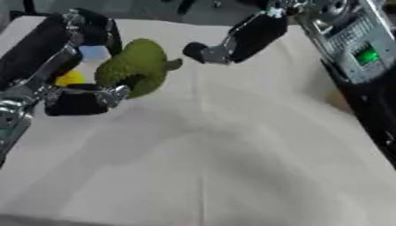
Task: Pick up the objects with one hand, pass them to the other hand, and then place them into the box on the other side of the table.
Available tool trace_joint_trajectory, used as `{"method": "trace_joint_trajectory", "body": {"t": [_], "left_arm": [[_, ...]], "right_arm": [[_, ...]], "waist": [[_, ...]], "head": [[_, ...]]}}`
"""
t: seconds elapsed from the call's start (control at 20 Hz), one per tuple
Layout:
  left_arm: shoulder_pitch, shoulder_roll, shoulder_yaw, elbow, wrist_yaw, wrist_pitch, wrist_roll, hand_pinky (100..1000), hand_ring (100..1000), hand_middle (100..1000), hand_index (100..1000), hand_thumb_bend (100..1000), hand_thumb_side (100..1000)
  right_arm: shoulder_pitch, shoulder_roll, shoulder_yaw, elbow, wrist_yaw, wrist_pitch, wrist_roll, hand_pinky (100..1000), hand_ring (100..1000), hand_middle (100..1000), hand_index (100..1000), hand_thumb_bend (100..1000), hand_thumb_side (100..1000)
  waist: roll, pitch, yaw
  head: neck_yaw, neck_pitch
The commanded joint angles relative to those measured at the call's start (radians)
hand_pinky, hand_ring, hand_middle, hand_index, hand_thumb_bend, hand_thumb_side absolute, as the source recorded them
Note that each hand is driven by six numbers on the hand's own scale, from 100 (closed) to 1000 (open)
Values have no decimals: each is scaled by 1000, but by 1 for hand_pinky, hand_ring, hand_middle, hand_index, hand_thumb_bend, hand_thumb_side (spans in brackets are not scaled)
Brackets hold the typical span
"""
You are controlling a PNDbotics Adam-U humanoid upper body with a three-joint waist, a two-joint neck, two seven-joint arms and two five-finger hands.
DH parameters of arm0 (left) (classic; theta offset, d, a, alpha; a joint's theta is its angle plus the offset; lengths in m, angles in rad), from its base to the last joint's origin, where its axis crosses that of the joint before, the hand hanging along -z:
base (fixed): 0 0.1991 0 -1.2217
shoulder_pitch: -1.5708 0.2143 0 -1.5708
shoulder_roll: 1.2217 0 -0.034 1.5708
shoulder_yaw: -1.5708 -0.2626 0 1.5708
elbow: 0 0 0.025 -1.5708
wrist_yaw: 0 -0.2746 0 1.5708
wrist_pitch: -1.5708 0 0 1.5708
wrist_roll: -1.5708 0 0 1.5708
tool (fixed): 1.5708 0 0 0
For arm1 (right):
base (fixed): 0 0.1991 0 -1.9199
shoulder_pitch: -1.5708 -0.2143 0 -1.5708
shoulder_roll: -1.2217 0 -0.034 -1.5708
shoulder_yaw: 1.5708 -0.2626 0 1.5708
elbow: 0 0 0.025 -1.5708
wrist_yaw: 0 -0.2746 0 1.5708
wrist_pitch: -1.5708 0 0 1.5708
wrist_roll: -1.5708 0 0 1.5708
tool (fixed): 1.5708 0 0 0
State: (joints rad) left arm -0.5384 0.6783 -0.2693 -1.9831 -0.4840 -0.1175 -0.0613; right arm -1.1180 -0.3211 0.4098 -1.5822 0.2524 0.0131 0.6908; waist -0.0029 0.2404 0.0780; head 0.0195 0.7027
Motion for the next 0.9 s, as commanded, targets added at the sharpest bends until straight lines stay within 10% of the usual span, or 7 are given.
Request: {"method": "trace_joint_trajectory", "body": {"t": [0.05,0.9], "left_arm": [[-19,6,5,-17,-16,-1,1,568,482,425,452,100,100],[-13,-28,1,-17,-36,20,51,561,476,418,449,100,100]], "right_arm": [[-25,5,2,13,16,-6,14,989,845,900,900,272,292],[-20,20,-8,-23,-57,33,14,987,835,915,918,239,303]], "waist": [[-12,-42,2],[-4,-47,-2]], "head": [[-3,9],[-9,16]]}}
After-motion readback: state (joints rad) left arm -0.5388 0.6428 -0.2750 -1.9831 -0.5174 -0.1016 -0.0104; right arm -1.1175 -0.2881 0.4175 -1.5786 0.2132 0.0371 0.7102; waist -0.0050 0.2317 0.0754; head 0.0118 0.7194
